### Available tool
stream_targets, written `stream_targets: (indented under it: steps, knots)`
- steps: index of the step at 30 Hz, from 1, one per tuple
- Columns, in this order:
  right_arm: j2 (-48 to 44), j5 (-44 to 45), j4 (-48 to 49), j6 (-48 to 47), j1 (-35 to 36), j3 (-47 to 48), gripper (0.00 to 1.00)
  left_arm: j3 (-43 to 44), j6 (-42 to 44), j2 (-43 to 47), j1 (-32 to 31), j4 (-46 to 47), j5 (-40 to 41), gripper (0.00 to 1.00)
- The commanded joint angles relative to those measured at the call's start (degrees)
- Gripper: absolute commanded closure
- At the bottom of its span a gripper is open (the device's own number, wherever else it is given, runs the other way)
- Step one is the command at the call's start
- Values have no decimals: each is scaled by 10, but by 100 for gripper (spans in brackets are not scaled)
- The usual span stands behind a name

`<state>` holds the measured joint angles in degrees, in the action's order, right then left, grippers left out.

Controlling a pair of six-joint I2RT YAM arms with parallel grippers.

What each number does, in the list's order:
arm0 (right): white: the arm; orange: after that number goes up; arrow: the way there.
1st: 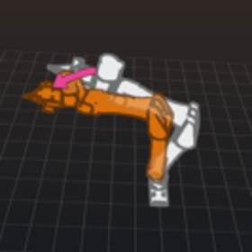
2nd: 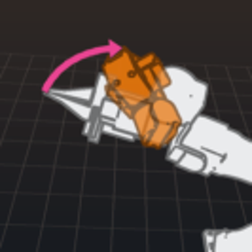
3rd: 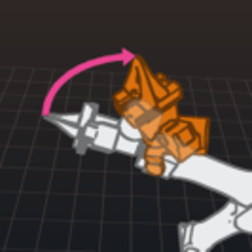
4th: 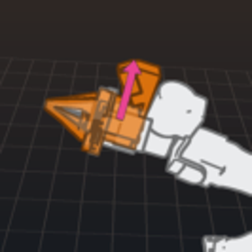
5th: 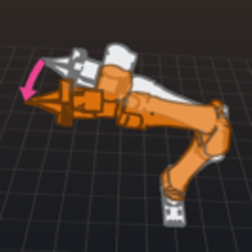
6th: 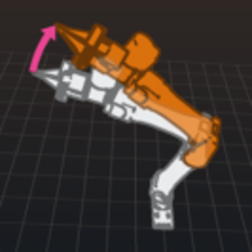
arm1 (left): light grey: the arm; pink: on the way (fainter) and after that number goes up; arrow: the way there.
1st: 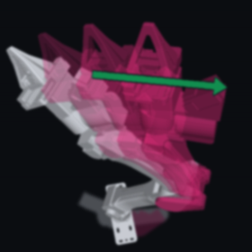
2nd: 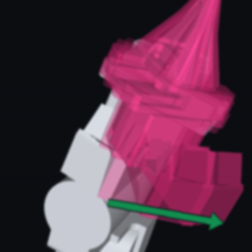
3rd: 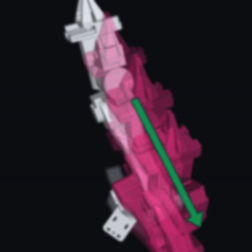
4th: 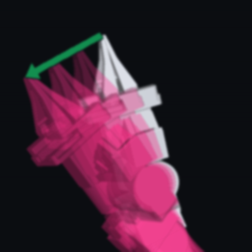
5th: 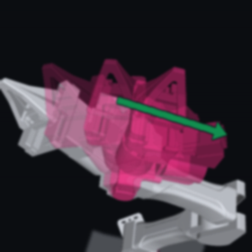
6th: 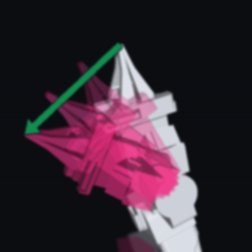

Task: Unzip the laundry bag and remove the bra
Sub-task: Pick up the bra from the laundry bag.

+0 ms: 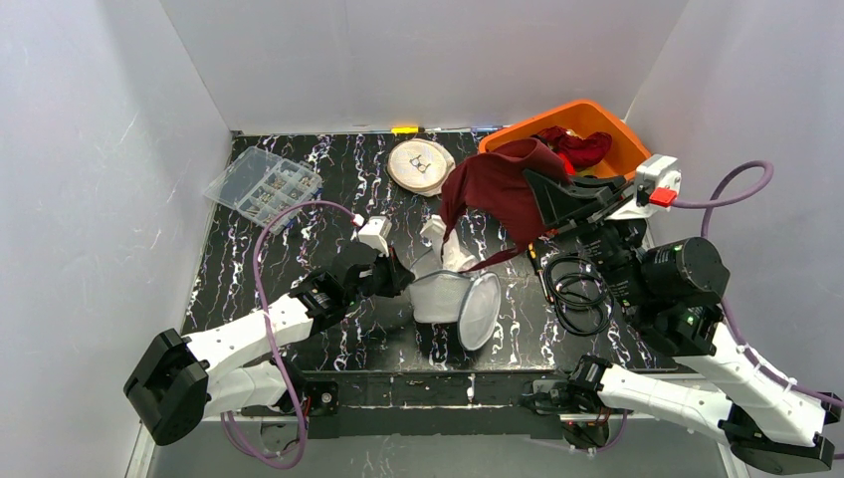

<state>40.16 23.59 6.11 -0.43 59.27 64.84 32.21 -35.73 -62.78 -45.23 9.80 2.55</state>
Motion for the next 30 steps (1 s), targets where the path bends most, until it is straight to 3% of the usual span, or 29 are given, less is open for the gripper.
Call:
stream_targets:
  steps: [1,14,20,25,27,30]
  knots:
    - [-18,18,66,-21,0,29,99,-3,15,10,-1,-22,25,100]
    - [-12,-3,41,-17,1,32,99,-5,12,8,-1,-22,28,100]
    - [17,12,-30,1,0,31,99,0,11,32,0,-31,21,98]
    - [66,77,-91,21,0,27,99,27,12,37,-1,-85,19,78]
    - [90,99,-103,21,0,33,99,34,12,39,-1,-94,12,59]
    - [120,128,-103,18,-1,45,99,40,7,52,-1,-118,5,39]
